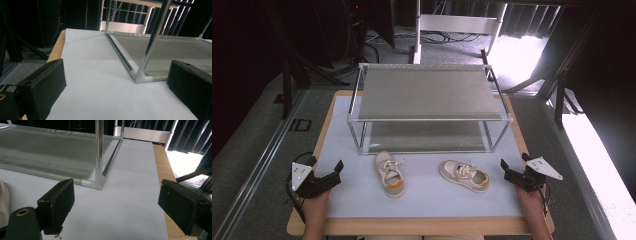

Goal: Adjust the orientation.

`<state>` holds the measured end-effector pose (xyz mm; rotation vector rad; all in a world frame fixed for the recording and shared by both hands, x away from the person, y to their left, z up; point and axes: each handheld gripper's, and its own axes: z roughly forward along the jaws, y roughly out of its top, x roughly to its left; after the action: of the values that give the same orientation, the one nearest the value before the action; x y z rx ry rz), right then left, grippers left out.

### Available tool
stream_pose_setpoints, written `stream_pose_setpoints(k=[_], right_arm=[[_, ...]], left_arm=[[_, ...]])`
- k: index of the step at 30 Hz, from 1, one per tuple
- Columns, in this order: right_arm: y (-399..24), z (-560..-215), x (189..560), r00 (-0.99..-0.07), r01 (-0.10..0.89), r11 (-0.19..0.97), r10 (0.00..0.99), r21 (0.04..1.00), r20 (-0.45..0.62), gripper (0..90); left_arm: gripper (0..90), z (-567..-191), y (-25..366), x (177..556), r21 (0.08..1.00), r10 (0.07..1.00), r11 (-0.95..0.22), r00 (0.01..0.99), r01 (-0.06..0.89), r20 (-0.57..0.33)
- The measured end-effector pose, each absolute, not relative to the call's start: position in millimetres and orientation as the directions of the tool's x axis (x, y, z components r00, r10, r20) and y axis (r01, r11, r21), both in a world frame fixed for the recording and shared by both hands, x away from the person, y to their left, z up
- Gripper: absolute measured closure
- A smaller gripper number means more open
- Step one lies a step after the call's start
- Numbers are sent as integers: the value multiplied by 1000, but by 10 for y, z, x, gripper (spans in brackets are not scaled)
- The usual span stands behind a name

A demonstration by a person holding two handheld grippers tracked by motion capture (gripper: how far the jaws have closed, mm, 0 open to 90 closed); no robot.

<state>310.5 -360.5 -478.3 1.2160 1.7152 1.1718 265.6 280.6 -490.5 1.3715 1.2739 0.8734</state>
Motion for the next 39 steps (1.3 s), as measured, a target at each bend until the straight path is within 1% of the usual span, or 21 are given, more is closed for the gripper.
stream_pose_setpoints(k=[8, 13, 16, 18, 21, 24, 25, 26, 27, 29, 35, 39], right_arm=[[-3610, -4783, 3119, -311, 310, 142, 949, 940, -41, 136], [-3616, -4782, 3122, -313, 313, 138, 949, 940, -35, 136], [-3616, -4782, 3124, -313, 314, 138, 949, 939, -35, 136], [-3616, -4782, 3125, -314, 317, 137, 949, 939, -33, 136], [-3616, -4782, 3127, -314, 318, 138, 949, 938, -33, 137], [-3614, -4782, 3128, -314, 318, 142, 949, 937, -37, 138], [-3614, -4782, 3129, -315, 319, 143, 948, 937, -37, 138], [-3614, -4782, 3129, -315, 319, 143, 948, 937, -37, 138], [-3613, -4782, 3129, -314, 319, 143, 949, 937, -38, 138], [-3612, -4782, 3133, -314, 321, 144, 949, 936, -38, 140], [-3613, -4782, 3130, -314, 320, 142, 949, 937, -37, 139], [-3617, -4782, 3129, -314, 320, 138, 949, 937, -33, 139]], left_arm=[[19, -4897, 2802, 2674, 962, 973, 78, 188, 263, -131], [19, -4882, 2771, 2737, 942, 960, 17, 256, 334, -109], [19, -4879, 2771, 2749, 936, 952, 3, 284, 353, -111], [19, -4869, 2769, 2759, 925, 930, -23, 347, 378, -119], [19, -4843, 2775, 2764, 916, 906, -55, 406, 396, -121], [19, -4784, 2767, 2749, 910, 879, -86, 461, 407, -123], [19, -4750, 2751, 2738, 909, 873, -105, 476, 404, -111], [19, -4750, 2751, 2738, 909, 873, -105, 476, 404, -111], [19, -4668, 2718, 2725, 904, 847, -140, 522, 404, -102], [19, -4585, 2672, 2722, 894, 821, -184, 564, 409, -89], [19, -4352, 2468, 2733, 858, 745, -304, 665, 414, -57], [20, -4232, 2322, 2749, 833, 702, -381, 712, 401, -22]])
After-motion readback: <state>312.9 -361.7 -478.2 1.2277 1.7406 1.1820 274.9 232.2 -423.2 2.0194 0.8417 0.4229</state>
